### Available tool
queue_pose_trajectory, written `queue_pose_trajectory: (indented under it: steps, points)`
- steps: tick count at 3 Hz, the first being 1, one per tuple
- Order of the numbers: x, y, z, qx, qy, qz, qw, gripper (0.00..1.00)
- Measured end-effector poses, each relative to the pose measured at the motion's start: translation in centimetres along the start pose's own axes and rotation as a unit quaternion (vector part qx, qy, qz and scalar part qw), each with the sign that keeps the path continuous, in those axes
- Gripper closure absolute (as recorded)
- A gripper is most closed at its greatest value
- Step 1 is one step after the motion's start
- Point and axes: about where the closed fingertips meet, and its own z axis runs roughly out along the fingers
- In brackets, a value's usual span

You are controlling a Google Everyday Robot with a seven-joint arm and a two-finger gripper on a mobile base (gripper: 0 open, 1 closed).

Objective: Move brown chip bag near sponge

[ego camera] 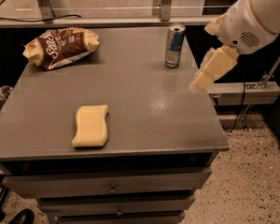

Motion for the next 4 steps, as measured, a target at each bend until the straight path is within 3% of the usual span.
queue_pose_trajectory:
  steps: [1,2,3,4]
  points:
    - [-5.7,-3.6,3.2,0.006,-0.083,-0.002,0.9966,0.0]
    - [-12.1,-6.2,6.2,-0.007,-0.16,-0.02,0.9869,0.0]
    - [-12.1,-6.1,6.2,-0.007,-0.159,-0.02,0.9871,0.0]
    - [-12.3,-6.9,6.1,0.018,-0.165,-0.036,0.9855,0.0]
